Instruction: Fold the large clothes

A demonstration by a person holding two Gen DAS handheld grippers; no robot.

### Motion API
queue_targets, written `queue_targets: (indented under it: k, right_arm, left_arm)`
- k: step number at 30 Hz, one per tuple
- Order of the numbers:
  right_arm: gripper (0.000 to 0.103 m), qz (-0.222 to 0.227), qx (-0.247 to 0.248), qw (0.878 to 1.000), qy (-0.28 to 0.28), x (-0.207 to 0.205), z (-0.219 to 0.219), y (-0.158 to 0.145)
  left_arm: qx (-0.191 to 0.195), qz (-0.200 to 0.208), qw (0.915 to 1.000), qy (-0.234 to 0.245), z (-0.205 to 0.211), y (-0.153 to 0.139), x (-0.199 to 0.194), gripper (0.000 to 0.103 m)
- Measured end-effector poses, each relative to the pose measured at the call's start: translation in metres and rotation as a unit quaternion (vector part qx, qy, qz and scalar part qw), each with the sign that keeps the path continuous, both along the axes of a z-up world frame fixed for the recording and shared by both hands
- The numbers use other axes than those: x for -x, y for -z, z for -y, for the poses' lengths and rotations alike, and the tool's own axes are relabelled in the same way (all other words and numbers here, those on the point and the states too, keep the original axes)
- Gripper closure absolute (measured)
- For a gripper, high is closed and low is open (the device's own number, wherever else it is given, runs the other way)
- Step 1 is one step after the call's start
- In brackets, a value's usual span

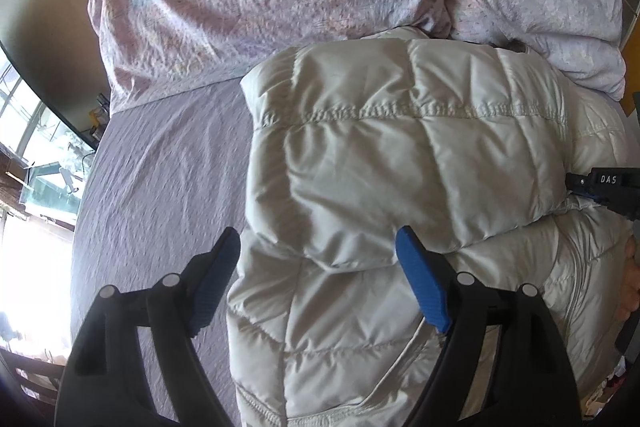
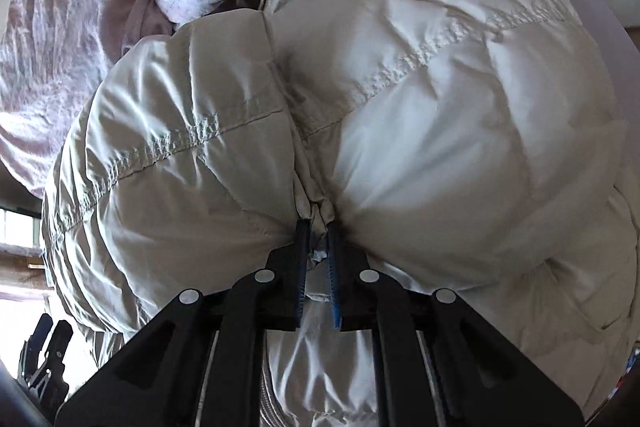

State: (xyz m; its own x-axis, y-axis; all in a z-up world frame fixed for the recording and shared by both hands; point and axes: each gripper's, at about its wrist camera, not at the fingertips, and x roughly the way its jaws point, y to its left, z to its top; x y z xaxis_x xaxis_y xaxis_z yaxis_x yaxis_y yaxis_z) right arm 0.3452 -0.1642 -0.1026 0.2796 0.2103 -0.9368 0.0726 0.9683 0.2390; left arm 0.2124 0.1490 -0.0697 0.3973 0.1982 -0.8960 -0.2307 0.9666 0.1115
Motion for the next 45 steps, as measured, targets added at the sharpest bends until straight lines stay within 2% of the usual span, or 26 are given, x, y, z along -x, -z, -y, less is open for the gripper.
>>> queue_targets:
  k: [2,6,10,11,13,14,16,22,30,37,45]
  right_arm:
    - [0.09,-0.003,-0.01,1.0,-0.016,-0.003,-0.004,0.003]
    - [0.077,-0.012,-0.028,0.999,-0.032,-0.002,0.006,-0.002]
    - [0.071,-0.016,-0.021,0.998,-0.056,0.006,0.014,-0.01]
    - [0.067,-0.015,-0.018,0.998,-0.06,0.009,0.016,-0.013]
    - [0.052,-0.011,-0.015,0.998,-0.062,0.012,0.019,-0.022]
    - [0.051,-0.003,-0.013,0.998,-0.066,0.016,0.022,-0.027]
    - [0.04,0.005,0.001,0.997,-0.071,0.024,0.026,-0.034]
    - [0.037,0.011,0.021,0.996,-0.087,0.05,0.065,-0.05]
    - [0.033,-0.035,0.064,0.994,-0.078,0.098,0.149,-0.047]
    - [0.031,-0.075,0.043,0.995,-0.058,0.127,0.203,-0.03]
    - [0.03,-0.113,0.006,0.99,-0.078,0.145,0.223,-0.008]
  left_arm:
    - [-0.002,-0.001,1.0,-0.003,-0.002,0.0,0.004,0.02]
    - [-0.001,-0.006,0.9999,-0.011,-0.007,-0.002,0.013,0.019]
    - [-0.006,-0.007,0.9998,-0.016,-0.011,-0.002,0.023,0.018]
    - [-0.007,-0.008,0.9998,-0.018,-0.012,-0.002,0.025,0.018]
    - [-0.007,-0.009,0.9997,-0.02,-0.014,-0.001,0.03,0.018]
    - [-0.008,-0.01,0.9997,-0.021,-0.014,-0.001,0.032,0.018]
    - [-0.009,-0.011,0.9997,-0.02,-0.014,-0.002,0.036,0.018]
    - [-0.013,-0.018,0.9996,-0.016,-0.014,-0.001,0.057,0.016]
    - [-0.007,-0.043,0.999,-0.014,-0.014,0.006,0.096,0.016]
    - [0.017,-0.076,0.9969,-0.012,-0.007,0.022,0.129,0.016]
    - [0.029,-0.107,0.9939,-0.005,0.01,0.044,0.151,0.016]
